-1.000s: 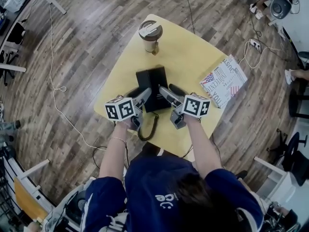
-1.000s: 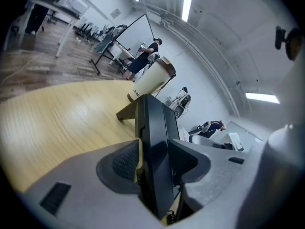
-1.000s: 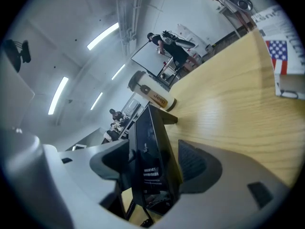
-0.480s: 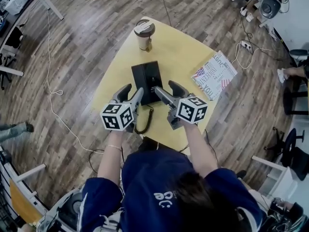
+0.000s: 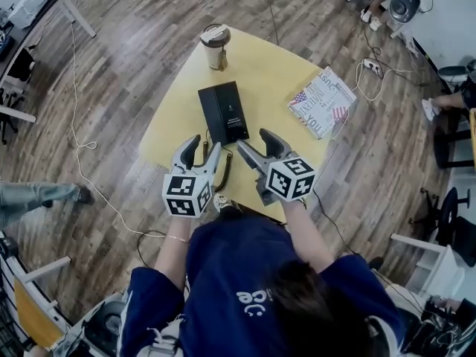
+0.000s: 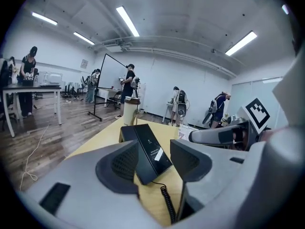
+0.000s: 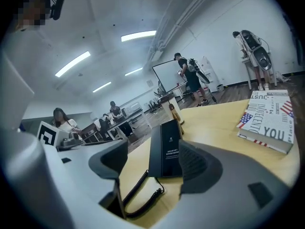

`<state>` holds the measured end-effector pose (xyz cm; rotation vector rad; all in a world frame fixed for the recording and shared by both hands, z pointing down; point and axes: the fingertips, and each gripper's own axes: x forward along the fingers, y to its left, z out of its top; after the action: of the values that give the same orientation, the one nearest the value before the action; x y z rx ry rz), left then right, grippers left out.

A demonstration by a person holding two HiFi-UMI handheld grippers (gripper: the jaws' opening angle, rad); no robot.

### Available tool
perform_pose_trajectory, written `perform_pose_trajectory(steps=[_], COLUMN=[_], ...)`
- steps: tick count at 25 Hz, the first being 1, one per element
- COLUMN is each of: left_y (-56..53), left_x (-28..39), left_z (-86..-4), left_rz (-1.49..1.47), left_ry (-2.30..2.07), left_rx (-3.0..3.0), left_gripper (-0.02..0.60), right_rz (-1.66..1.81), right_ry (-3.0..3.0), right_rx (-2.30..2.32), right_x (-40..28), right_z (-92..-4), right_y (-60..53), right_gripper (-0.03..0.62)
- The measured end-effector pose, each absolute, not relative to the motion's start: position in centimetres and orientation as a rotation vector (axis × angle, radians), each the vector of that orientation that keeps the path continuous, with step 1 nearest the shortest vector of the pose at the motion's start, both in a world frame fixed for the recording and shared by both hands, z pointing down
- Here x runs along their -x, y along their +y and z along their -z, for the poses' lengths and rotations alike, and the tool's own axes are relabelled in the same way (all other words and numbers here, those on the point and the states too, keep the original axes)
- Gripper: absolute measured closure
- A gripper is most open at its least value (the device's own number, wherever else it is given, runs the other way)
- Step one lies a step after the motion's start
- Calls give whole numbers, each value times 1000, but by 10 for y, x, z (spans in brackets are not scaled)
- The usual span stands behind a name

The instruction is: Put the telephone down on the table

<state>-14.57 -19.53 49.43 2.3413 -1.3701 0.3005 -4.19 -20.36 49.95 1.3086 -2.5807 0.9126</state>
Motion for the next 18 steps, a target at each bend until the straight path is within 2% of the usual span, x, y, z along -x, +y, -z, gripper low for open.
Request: perform_pose_trajectory(steps=[10,16,18], left_y=[-157,-147,-147], left_x=[126,119,117], left_z=[-494,-490,-489], left_rz=[-353,-340,-331], left_ry=[-1388,-1388,-1390], left_rx=[-2379,-2397,-2398], left_gripper=[379,387,415], right_rz=[-762,-664,-634], right_ry=[-2567,-2574,-2567], right_rx=[-1391,-1405,-1402], right_x=[31,31,32], right_z=[-488,-482,-482], right_y=[-173,-162,-159], right_gripper=[274,397,441])
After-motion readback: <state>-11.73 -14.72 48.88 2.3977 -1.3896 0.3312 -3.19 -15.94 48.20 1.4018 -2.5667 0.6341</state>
